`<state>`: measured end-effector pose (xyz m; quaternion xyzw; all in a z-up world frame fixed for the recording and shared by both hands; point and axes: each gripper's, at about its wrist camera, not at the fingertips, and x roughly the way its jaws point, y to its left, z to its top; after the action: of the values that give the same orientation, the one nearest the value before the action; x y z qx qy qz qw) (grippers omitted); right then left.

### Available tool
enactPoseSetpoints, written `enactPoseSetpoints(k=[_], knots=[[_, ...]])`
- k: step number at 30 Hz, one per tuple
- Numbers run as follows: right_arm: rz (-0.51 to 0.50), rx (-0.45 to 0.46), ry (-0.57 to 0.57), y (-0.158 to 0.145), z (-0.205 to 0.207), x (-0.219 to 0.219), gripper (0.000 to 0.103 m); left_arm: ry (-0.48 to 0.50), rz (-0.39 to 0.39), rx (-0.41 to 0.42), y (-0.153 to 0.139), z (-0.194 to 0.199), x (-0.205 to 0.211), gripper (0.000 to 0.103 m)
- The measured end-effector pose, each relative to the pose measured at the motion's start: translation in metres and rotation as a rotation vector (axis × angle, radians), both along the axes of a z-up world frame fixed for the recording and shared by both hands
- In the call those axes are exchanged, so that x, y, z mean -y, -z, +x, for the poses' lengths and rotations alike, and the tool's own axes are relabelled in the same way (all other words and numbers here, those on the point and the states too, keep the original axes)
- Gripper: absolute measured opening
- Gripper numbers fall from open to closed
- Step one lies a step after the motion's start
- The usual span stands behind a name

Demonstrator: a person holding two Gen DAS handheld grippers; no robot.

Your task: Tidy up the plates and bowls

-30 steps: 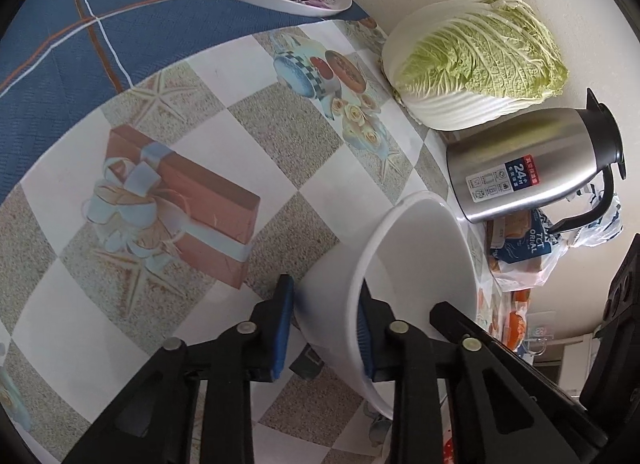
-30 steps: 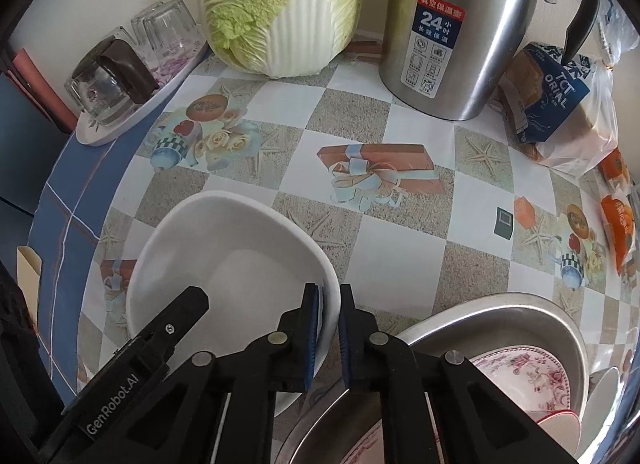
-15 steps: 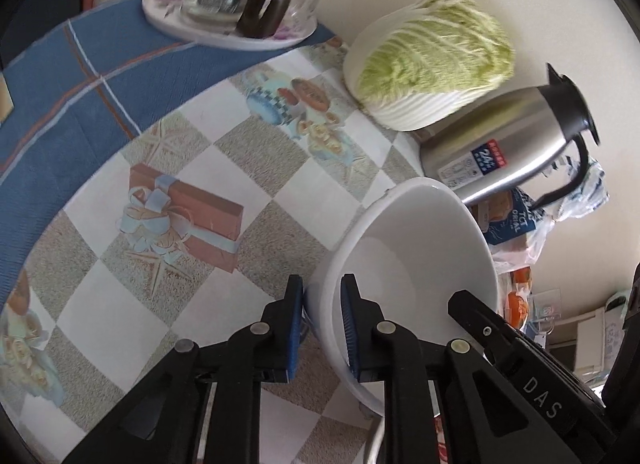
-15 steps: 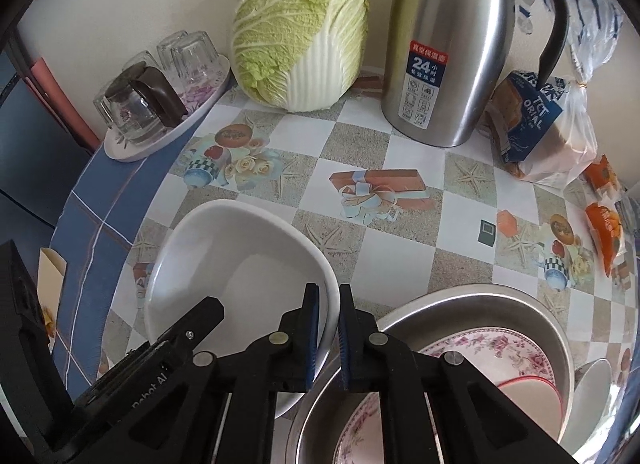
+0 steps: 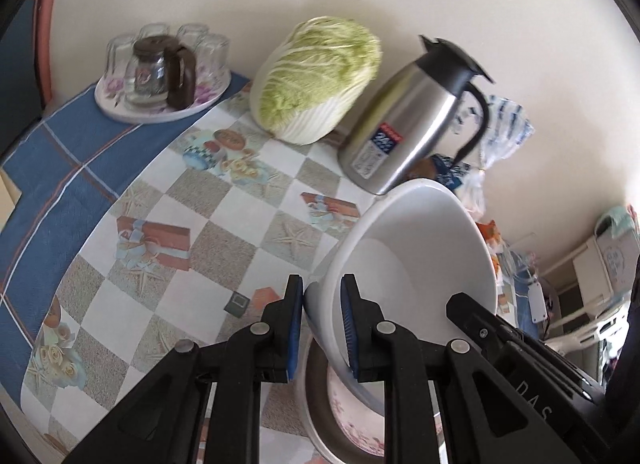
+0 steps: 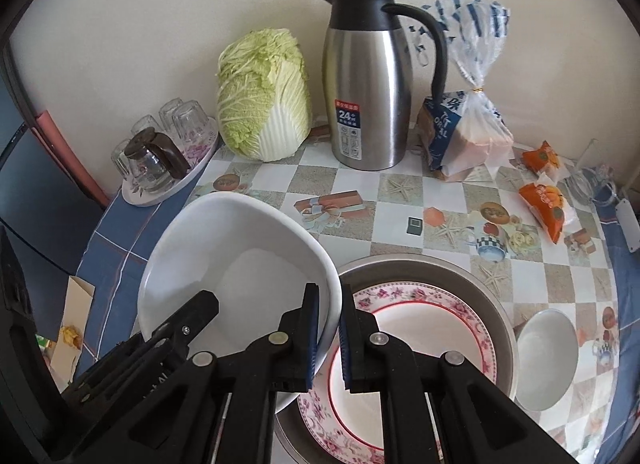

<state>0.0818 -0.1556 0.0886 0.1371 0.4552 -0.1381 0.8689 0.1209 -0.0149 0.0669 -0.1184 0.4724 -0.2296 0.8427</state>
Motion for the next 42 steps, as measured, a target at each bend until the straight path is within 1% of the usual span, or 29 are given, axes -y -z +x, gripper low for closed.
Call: enactPoseSetpoints(k=[3, 7, 10, 14, 19, 24, 28, 35, 42], knots=[[0.008, 0.044, 0.040, -0.008, -0.023, 0.009, 0.011, 0.047, 0.018, 0.038, -0.011, -0.016, 0.010, 0.020], [0.043, 0.099, 0.092, -0.014, -0.055, 0.021, 0.011, 0.107, 0.028, 0.068, -0.020, -0.032, 0.024, 0.020], [0.070, 0.135, 0.130, -0.015, -0.077, 0.032, 0.011, 0.145, 0.059, 0.091, -0.025, -0.044, 0.039, 0.020], [0.075, 0.151, 0.167, -0.014, -0.098, 0.042, 0.012, 0.185, 0.103, 0.125, -0.030, -0.058, 0.058, 0.020], [0.092, 0.185, 0.193, -0.018, -0.119, 0.056, 0.012, 0.217, 0.107, 0.133, -0.034, -0.067, 0.071, 0.020], [0.117, 0.200, 0.215, -0.014, -0.130, 0.068, 0.012, 0.224, 0.137, 0.136, -0.033, -0.074, 0.083, 0.020], [0.146, 0.192, 0.221, -0.007, -0.135, 0.076, 0.012, 0.226, 0.147, 0.111, -0.028, -0.076, 0.089, 0.020], [0.194, 0.174, 0.235, 0.006, -0.139, 0.088, 0.012, 0.233, 0.220, 0.128, -0.023, -0.083, 0.105, 0.020], [0.224, 0.165, 0.241, 0.014, -0.141, 0.096, 0.013, 0.226, 0.263, 0.126, -0.016, -0.082, 0.111, 0.020]])
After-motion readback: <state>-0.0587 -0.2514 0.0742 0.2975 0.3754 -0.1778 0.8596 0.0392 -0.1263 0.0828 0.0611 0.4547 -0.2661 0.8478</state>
